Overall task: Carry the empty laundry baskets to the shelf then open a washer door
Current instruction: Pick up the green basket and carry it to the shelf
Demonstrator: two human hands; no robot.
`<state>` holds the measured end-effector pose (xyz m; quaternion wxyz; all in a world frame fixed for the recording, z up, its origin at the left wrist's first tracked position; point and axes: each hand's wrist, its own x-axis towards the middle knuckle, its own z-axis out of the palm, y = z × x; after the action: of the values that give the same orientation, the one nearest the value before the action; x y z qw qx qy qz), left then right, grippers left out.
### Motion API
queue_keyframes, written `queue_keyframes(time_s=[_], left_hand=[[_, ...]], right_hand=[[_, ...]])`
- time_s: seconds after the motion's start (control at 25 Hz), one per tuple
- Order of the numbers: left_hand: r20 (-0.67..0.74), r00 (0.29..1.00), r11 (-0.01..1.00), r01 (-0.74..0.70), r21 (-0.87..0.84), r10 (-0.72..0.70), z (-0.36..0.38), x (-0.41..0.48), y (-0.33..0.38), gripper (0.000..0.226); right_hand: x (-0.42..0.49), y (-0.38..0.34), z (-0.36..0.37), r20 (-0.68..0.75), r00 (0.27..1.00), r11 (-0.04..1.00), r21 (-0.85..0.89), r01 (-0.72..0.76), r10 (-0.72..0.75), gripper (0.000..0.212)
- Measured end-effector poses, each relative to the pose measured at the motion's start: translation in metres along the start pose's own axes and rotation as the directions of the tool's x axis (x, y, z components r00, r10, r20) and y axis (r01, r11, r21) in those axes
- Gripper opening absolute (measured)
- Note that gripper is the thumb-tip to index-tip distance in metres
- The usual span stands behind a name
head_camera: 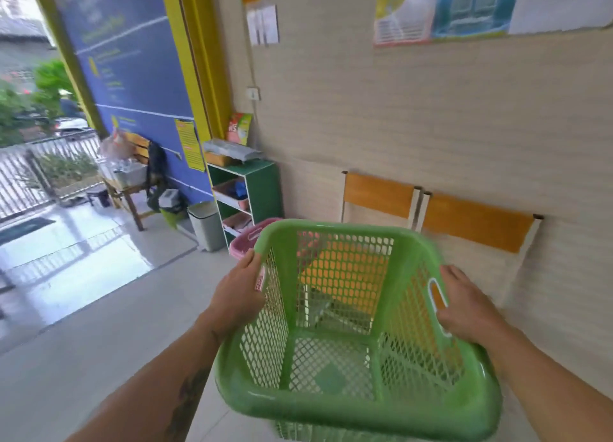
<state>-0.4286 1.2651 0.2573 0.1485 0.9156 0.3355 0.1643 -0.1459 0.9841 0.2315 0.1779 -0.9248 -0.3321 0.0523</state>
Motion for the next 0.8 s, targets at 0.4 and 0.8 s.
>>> queue_keyframes(time_s=[0.4,0.8], left_hand=[[-0.139,0.981,0.991,0.136,0.007,-0.134,-0.024,0.206,-0.173,0.086],[-0.109,0.990,0.990,-0.077,0.122,0.091,-0.046,0.495,-0.288,0.083]], right_hand=[[0.278,-0.184,0.062,0.006,0.972,0.972,0.009,0.236,-0.237,0.093],[0.483,-0.294,0.099,-0.084,0.995,0.996,0.076,0.055,-0.048,0.100]])
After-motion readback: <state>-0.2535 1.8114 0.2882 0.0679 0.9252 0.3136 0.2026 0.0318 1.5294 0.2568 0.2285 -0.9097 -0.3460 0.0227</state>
